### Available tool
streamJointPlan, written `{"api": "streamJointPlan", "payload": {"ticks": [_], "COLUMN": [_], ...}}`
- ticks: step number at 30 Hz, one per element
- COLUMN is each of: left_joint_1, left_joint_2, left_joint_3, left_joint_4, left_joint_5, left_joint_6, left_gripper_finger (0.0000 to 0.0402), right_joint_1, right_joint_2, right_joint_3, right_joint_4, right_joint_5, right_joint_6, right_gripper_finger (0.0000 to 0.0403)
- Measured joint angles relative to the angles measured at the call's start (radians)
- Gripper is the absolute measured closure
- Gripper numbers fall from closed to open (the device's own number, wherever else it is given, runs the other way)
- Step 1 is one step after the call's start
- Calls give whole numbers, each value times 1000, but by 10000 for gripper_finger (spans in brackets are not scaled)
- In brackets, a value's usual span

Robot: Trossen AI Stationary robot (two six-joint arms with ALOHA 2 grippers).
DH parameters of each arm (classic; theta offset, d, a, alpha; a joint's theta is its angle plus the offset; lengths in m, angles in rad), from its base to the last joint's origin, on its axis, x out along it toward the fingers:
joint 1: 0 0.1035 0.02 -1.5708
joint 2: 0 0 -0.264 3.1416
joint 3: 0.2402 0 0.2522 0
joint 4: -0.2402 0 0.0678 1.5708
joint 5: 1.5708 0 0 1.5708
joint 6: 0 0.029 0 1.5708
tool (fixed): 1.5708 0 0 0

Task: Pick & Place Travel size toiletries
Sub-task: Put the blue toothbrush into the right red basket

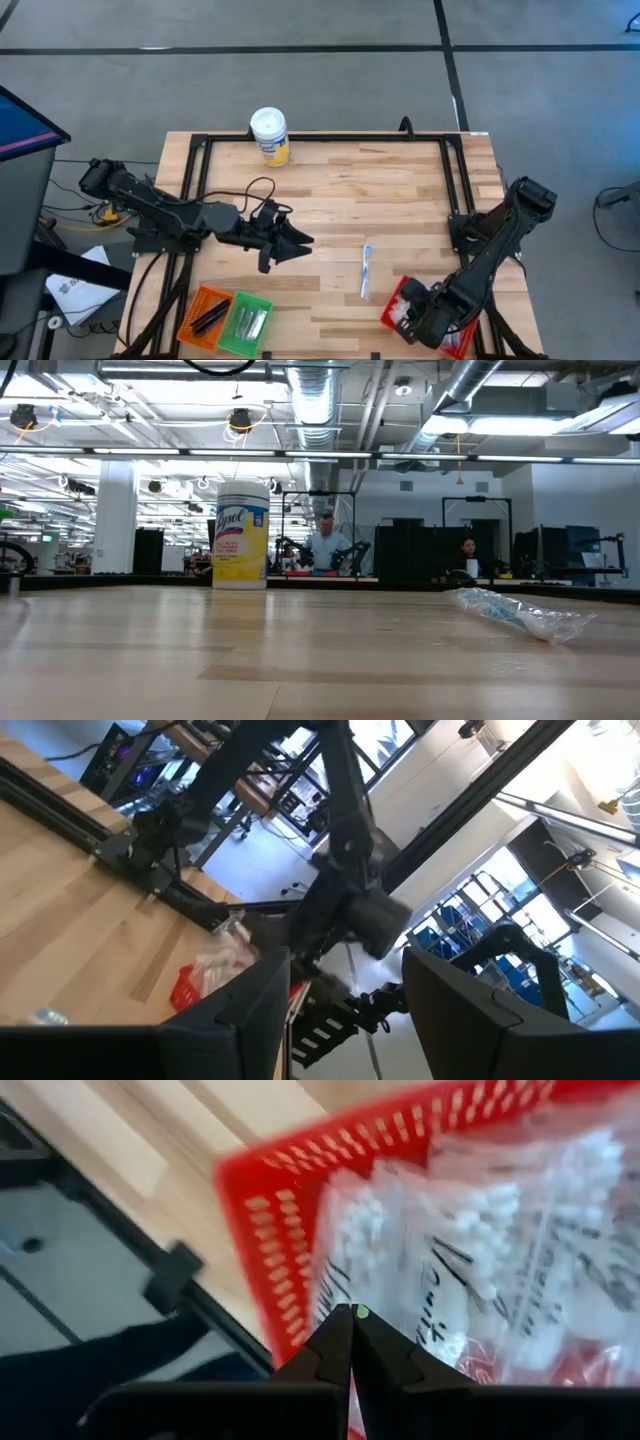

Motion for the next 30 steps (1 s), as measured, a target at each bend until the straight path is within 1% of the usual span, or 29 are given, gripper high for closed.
{"api": "streamJointPlan", "payload": {"ticks": [3,8,12,15,17,19,23,27,30], "left_joint_1": [0,0,2,2,2,4,8,19,45], "left_joint_2": [0,6,53,132,199,272,430,557,630], "left_joint_3": [-19,-30,-28,-3,41,99,251,414,523], "left_joint_4": [0,5,2,-6,-22,-71,-215,-359,-465], "left_joint_5": [-4,-16,-24,-11,30,75,164,214,239], "left_joint_6": [-23,-31,-62,-83,-100,-107,-106,-77,-68], "left_gripper_finger": [215,217,235,260,279,299,334,363,383], "right_joint_1": [0,-17,-54,-75,-86,-92,-92,-92,-92], "right_joint_2": [-35,-110,-172,-210,-230,-247,-281,-316,-341], "right_joint_3": [21,65,73,73,73,73,73,73,73], "right_joint_4": [-13,-20,-21,-21,-29,-48,-108,-174,-204], "right_joint_5": [73,196,211,211,213,228,251,263,265], "right_joint_6": [-5,-60,-85,-86,-86,-96,-100,-108,-153], "right_gripper_finger": [400,401,402,394,386,377,365,363,367]}}
